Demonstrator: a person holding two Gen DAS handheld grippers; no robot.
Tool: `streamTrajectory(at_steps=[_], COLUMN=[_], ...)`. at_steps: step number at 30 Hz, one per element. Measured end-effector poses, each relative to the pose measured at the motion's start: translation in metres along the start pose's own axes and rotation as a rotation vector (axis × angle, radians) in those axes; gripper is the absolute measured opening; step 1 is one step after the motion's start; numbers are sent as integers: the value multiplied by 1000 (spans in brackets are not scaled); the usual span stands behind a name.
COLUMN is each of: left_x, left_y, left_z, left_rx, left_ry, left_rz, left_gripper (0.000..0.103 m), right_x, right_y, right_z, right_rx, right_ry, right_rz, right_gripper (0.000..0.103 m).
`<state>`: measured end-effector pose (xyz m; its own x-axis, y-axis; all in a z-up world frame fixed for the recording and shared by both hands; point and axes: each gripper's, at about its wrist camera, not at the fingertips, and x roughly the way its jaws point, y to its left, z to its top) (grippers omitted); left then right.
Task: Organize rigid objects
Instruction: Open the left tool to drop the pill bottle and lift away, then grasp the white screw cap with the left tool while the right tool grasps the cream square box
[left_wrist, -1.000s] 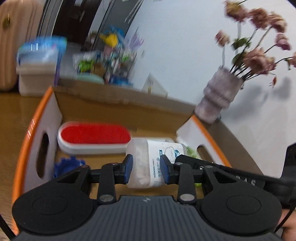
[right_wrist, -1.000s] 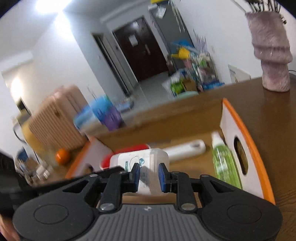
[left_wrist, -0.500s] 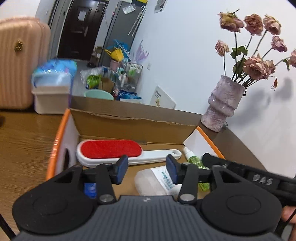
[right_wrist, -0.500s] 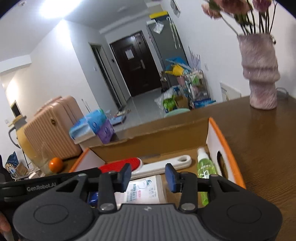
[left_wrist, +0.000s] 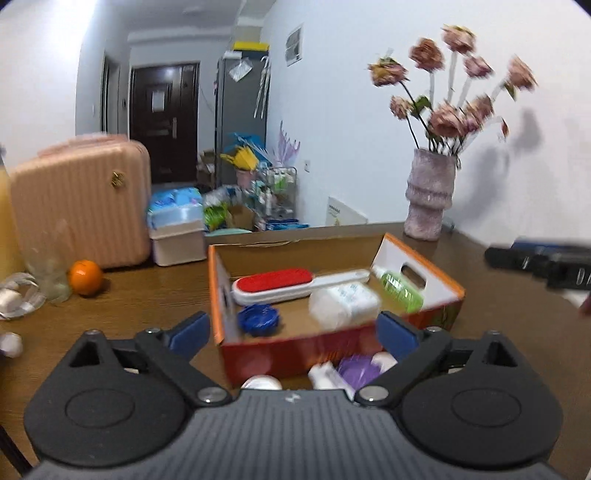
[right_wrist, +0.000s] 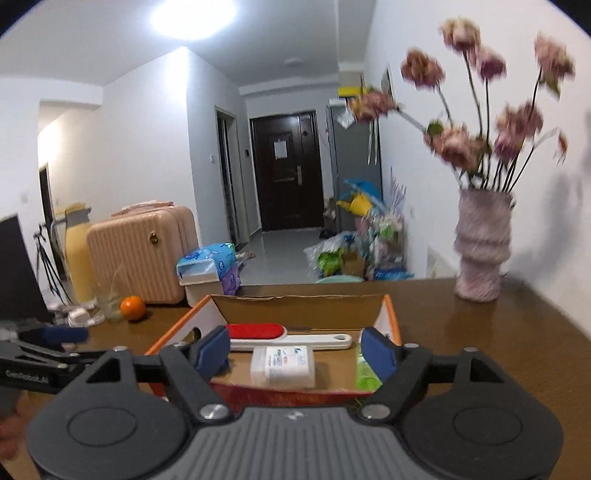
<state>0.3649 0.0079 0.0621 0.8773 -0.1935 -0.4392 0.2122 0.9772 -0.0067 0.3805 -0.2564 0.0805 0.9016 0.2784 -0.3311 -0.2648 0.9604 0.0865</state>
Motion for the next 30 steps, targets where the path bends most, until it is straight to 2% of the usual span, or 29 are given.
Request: streamTrajectory(at_steps=[5,8,12,16,19,24,30], left_x=[-53,-83,-118,-152,-171,-180,-169], left_y=[-18,-28,-36,-39,-38,-33,-26], left_z=[-30,-48,-73,-101,-125,-146,-151], left_rx=[77,106,84,18,-29,-85,-100], left_ry=[-76,-149,-199,-206,-200,-147,-101], left_rz=[48,115,172,194,217,242,245], left_gripper=[103,103,103,103,103,103,103], right_x=[-47,-75,-112,-148,-165,-182,-178], right_y=[11,21,32,37,38,43,45], right_z=[-22,-38,-63,-96,-119,-141,-152], right_rx=[-18,-43,-60,-9,7,-8,7], right_ry=[-78,-128,-155,-165,-132,-90,-67], right_rz=[-59,-94,-131,-150,-161,-179,-172], right_gripper=[80,84,84,85,86,86,86])
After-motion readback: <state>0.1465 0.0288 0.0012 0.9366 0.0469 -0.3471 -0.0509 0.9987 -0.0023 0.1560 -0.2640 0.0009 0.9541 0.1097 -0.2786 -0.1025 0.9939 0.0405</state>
